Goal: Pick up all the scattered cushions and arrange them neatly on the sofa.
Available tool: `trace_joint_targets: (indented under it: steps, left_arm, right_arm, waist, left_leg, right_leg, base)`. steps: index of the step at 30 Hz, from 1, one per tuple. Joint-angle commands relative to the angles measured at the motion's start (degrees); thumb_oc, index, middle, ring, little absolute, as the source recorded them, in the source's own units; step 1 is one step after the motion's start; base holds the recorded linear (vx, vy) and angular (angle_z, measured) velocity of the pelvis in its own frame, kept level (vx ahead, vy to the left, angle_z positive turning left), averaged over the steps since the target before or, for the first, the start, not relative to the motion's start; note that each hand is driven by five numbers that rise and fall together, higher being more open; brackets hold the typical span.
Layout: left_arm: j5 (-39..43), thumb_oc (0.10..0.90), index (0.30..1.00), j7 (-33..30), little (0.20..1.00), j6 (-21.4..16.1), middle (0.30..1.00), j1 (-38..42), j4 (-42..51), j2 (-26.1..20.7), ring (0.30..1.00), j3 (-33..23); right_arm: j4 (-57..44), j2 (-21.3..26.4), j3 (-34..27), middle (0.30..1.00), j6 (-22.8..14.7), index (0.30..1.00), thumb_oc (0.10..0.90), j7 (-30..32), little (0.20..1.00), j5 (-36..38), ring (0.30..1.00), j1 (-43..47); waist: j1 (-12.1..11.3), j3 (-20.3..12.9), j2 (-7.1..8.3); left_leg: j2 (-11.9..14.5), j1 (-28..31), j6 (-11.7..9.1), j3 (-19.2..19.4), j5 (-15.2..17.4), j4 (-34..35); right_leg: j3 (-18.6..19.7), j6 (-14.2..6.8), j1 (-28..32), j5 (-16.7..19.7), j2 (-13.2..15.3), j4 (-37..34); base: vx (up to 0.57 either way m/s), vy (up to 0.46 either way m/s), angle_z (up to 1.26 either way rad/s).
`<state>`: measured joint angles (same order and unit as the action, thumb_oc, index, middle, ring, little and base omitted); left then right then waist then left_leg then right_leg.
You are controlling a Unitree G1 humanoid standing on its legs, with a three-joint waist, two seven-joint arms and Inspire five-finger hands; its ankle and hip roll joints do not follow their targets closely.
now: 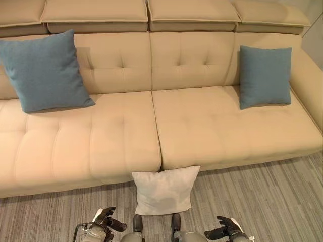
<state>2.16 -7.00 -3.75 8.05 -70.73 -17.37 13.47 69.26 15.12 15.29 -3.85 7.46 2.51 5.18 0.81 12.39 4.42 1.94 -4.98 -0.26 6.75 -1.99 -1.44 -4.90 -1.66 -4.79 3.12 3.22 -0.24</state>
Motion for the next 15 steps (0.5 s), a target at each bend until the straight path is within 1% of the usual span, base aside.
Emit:
trace_joint_targets:
  steps: [1,7,9,10,12,13,14,15]
  left_arm:
    - [0.63,0.800,0.900,-1.12,0.900,-1.98,0.900,0.07,1.47,-0.60,0.900,1.16]
    - [0.64,0.800,0.900,-1.02,0.900,-2.10,0.900,-0.28,1.35,-0.32,0.900,1.17]
    - [0.44,0.800,0.900,-0.79,0.900,-2.08,0.900,-0.25,0.68,0.52,0.900,1.56]
    - [0.61,0.800,0.900,-0.74,0.900,-2.11,0.900,-0.13,0.56,0.87,0.900,1.62]
    - [0.81,0.800,0.900,-0.70,0.900,-2.15,0.900,0.06,0.56,1.18,0.900,1.79]
    - [1.26,0.800,0.900,-0.49,0.900,-2.16,0.900,0.41,0.33,1.87,0.900,1.83]
    - [1.36,0.800,0.900,-0.39,0.900,-2.22,0.900,0.37,0.13,2.12,0.900,1.84]
    - [1.36,0.800,0.900,-0.39,0.900,-2.22,0.900,0.37,0.13,2.13,0.900,1.84]
  right_arm:
    - [-1.85,2.85,2.47,0.900,-0.78,0.900,0.800,1.94,0.900,-0.39,0.900,-0.22]
    - [-2.07,2.72,2.95,0.900,-0.79,0.900,0.800,2.00,0.900,-1.05,0.900,-0.38]
    - [-1.31,2.91,3.03,0.900,-0.67,0.900,0.800,2.28,0.900,-1.40,0.900,-0.47]
    - [-0.89,3.02,3.00,0.900,-0.62,0.900,0.800,2.33,0.900,-1.41,0.900,-0.54]
    - [-0.63,3.26,2.85,0.900,-0.54,0.900,0.800,2.39,0.900,-1.38,0.900,-0.54]
    - [0.04,3.66,2.33,0.900,-0.58,0.900,0.800,2.48,0.900,-1.17,0.900,-0.63]
    - [0.26,3.77,2.02,0.900,-0.69,0.900,0.800,2.40,0.900,-1.03,0.900,-0.80]
    - [0.26,3.78,2.02,0.900,-0.69,0.900,0.800,2.40,0.900,-1.03,0.900,-0.80]
  waist:
    - [0.06,-1.53,0.85]
    - [0.25,-1.13,0.45]
    - [0.32,-0.68,0.50]
    - [0.32,-0.38,0.54]
    - [0.42,0.10,0.54]
    - [0.55,0.51,0.97]
    - [0.93,0.26,1.10]
    - [0.95,0.29,1.07]
  left_leg:
    - [0.01,-3.77,-0.43,-1.31,5.69,-4.89]
    - [0.29,-2.52,-1.45,-1.99,3.66,-2.18]
    - [0.06,-3.73,-2.22,-3.18,2.05,-2.58]
    - [-0.06,-4.46,-2.33,-3.55,1.86,-3.17]
    - [-0.18,-5.46,-2.47,-3.99,1.94,-4.58]
    - [-1.10,-6.08,-2.59,-4.47,3.18,-7.50]
    - [-1.15,-5.61,-2.53,-4.27,3.96,-7.70]
    - [-1.14,-5.59,-2.53,-4.30,3.99,-7.73]
  right_leg:
    - [0.80,-3.49,1.10,-6.90,0.79,3.06]
    - [0.51,-2.81,1.57,-7.05,-0.23,2.08]
    - [0.22,-2.23,2.13,-6.90,-1.22,-0.10]
    - [-0.08,-2.02,2.31,-6.84,-1.38,-0.40]
    - [-0.58,-1.85,2.30,-6.77,-1.32,-0.40]
    - [-1.52,-1.66,2.09,-6.37,-0.74,-0.30]
    - [-2.05,-1.72,2.16,-6.20,-0.49,-0.58]
    - [-2.08,-1.72,2.21,-6.20,-0.50,-0.60]
  base:
    - [-0.04,-0.041,-0.13]
    - [-0.05,-0.086,0.03]
    - [-0.10,-0.117,0.25]
    - [-0.08,-0.085,0.23]
    - [-0.09,-0.042,0.34]
    - [-0.12,-0.038,0.38]
    - [-0.08,-0.022,0.37]
    - [0.01,0.015,0.24]
